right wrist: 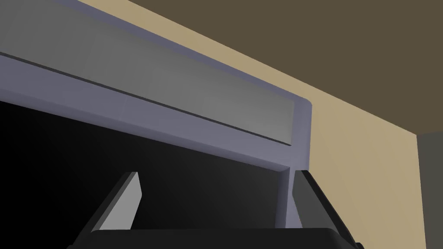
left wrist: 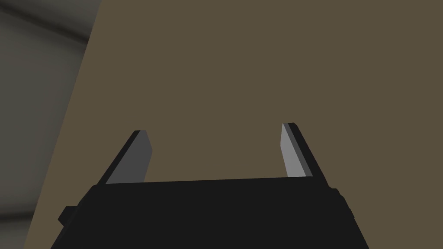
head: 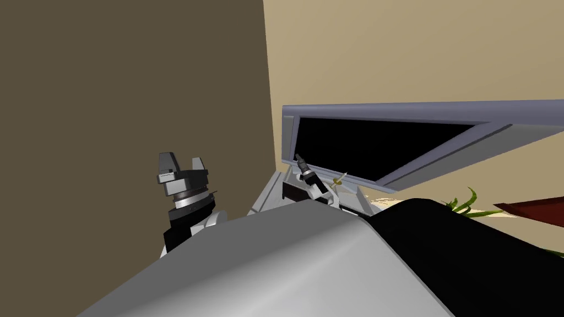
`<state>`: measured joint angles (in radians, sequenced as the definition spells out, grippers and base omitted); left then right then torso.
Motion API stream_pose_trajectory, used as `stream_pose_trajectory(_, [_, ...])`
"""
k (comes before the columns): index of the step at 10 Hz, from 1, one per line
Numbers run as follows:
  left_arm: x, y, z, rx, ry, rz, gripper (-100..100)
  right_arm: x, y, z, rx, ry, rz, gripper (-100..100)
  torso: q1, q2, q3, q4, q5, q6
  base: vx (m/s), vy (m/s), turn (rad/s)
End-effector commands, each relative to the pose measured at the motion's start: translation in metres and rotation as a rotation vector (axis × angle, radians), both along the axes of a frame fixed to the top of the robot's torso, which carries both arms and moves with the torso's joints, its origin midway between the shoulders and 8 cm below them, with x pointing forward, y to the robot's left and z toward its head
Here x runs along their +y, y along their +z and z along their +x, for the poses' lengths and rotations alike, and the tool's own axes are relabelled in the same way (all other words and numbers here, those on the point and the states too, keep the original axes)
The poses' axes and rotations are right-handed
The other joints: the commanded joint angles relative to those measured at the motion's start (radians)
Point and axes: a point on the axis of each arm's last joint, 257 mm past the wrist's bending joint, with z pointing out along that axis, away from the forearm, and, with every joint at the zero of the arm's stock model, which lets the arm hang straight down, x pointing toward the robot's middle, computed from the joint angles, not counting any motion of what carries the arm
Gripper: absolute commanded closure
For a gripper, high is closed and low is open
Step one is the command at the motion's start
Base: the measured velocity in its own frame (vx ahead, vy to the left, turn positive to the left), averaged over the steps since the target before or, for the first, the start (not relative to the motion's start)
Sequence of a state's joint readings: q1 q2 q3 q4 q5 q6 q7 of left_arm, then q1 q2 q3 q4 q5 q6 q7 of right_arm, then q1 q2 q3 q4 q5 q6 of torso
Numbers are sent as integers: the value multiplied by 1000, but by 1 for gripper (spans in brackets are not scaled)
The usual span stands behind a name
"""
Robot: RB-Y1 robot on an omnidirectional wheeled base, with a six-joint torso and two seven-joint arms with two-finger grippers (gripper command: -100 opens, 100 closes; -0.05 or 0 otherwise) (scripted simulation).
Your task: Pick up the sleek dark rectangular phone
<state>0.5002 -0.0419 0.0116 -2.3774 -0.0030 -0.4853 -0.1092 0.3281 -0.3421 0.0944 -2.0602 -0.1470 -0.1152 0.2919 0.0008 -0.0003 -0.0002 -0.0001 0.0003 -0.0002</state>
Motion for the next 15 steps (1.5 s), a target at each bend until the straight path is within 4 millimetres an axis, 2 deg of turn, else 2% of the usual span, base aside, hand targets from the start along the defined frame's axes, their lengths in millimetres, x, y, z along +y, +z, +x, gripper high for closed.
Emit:
stream_pose_trajectory(1, [0, 0, 0, 0, 0, 0, 0, -5, -23, 6, 56, 1, -19, -100, 0, 0, 0, 0, 0, 0, 5, 7, 121])
stream_pose_trajectory(2, [0, 0, 0, 0, 0, 0, 0, -6, -46, 12, 120, 11, -43, -100, -1, 0, 0, 0, 0, 1, 4, 7, 176])
stream_pose_trajectory(4, [0, 0, 0, 0, 0, 0, 0, -11, -75, 17, 196, 16, -70, -100, -1, 0, 0, 0, 0, 0, 3, -1, 216])
stream_pose_trajectory(5, [0, 0, 0, 0, 0, 0, 0, -17, -100, 20, 262, 21, -96, -100, -1, 0, 0, 0, 0, 1, 3, -3, 163])
stream_pose_trajectory(6, [0, 0, 0, 0, 0, 0, 0, -17, -102, 20, 269, 20, -97, -100, -1, 0, 0, 0, 0, 0, 3, -6, 118])
stream_pose_trajectory(8, [0, 0, 0, 0, 0, 0, 0, -30, -149, 21, 399, 28, -148, -100, -1, 0, 0, 0, 0, 0, 2, -9, 260])
stream_pose_trajectory(9, [0, 0, 0, 0, 0, 0, 0, -34, -157, 20, 420, 21, -151, -100, -2, 0, 0, 0, 0, 0, 4, -17, 98])
stream_pose_trajectory(10, [0, 0, 0, 0, 0, 0, 0, -42, -179, 18, 487, 23, -176, -100, -2, 0, 0, 0, 0, 1, 2, -11, 190])
stream_pose_trajectory(11, [0, 0, 0, 0, 0, 0, 0, -45, -184, 17, 497, 18, -177, -100, -2, 0, 0, 0, 0, 1, 2, -13, 121])
stream_pose_trajectory(12, [0, 0, 0, 0, 0, 0, 0, -54, -205, 14, 562, 20, -200, -100, -2, 1, 0, 0, 0, 1, 2, -15, 198])
stream_pose_trajectory(13, [0, 0, 0, 0, 0, 0, 0, -58, -211, 12, 575, 13, -202, -100, -2, 0, 0, 0, 0, 1, 4, -18, 123])
stream_pose_trajectory(14, [0, 0, 0, 0, 0, 0, 0, -71, -234, 6, 648, 8, -224, -100, -2, 0, 0, 0, -1, 1, 2, -15, 210])
stream_pose_trajectory(15, [0, 0, 0, 0, 0, 0, 0, -73, -237, 5, 654, 5, -225, -100, -2, 0, 0, 0, 0, 1, 1, -20, 129])
